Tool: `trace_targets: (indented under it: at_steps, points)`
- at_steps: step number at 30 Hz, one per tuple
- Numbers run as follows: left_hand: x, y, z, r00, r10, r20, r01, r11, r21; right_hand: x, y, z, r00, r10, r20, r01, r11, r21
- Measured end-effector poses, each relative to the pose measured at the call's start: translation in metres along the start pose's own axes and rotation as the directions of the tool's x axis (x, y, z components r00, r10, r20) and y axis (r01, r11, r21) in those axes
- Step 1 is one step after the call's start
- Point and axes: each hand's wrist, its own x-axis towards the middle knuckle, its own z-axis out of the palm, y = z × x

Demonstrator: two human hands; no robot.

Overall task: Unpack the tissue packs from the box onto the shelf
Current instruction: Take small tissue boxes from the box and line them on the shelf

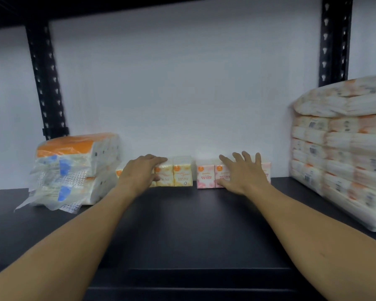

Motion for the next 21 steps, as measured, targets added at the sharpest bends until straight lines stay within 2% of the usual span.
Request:
trace_targets:
  at_steps: [16,21]
  points:
    - [0.025,-0.014,0.035,0.999,-0.029,0.014,0.031,0.983,-0.183,0.007,0.003,0.004,0.999,0.037,0.033,-0.039,0.997,0.06]
    - [0.023,-0.007,0.045,0.999,-0.037,0.024,0.04,0.99,-0.137,0.005,0.003,0.002,0.998,0.04,0.041,-0.043,0.997,0.066]
